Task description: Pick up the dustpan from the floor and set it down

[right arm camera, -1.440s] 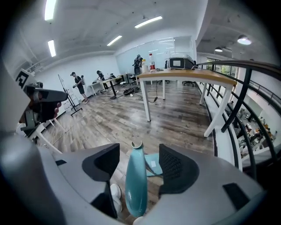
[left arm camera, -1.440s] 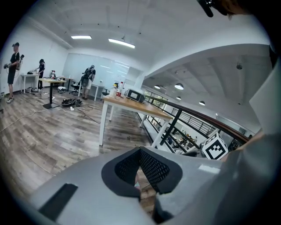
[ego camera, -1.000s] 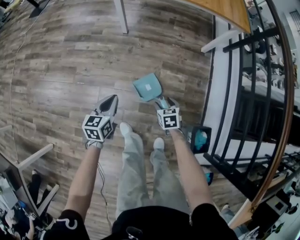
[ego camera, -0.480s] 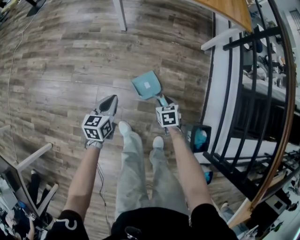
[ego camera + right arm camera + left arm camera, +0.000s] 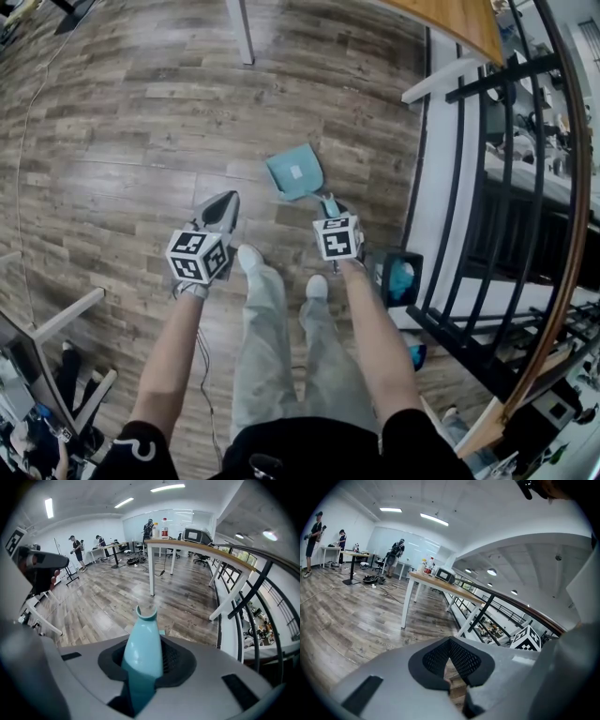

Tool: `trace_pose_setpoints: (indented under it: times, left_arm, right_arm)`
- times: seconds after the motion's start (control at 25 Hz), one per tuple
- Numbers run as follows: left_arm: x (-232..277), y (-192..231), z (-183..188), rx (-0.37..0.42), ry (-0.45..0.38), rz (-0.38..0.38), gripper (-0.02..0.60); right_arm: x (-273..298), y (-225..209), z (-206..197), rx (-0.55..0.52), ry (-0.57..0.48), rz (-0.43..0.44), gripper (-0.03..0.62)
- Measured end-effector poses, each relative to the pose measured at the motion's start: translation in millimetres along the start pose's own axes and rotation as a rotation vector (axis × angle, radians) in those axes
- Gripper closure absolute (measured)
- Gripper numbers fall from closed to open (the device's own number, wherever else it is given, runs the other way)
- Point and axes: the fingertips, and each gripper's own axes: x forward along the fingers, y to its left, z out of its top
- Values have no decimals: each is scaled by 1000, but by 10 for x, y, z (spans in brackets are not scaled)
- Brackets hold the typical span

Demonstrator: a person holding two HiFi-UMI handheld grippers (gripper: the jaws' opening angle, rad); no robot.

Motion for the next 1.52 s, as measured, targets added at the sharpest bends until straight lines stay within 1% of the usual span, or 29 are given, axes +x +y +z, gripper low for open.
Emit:
trace_pose_setpoints:
  times: [0.4, 0.76, 1.08, 1.24, 1.52]
  left_arm:
    - [-110, -89, -6, 3, 3, 7, 583]
    - [-193, -429, 58, 8, 3, -9, 583]
    - [-306, -865, 322, 51, -28, -21, 583]
    - [-401, -1177, 492, 73, -51, -18, 583]
    - [-619, -1756, 933, 108, -101, -20, 583]
  right_arm:
    - [-162, -72, -80, 43, -1, -6, 514]
    - [-570, -217, -6, 90, -28, 3, 514]
    - [-1129, -434, 101, 111, -67, -3, 514]
    - [-1504, -624, 153, 106, -107, -11, 513]
    - [-2239, -922, 322, 110, -158, -8, 513]
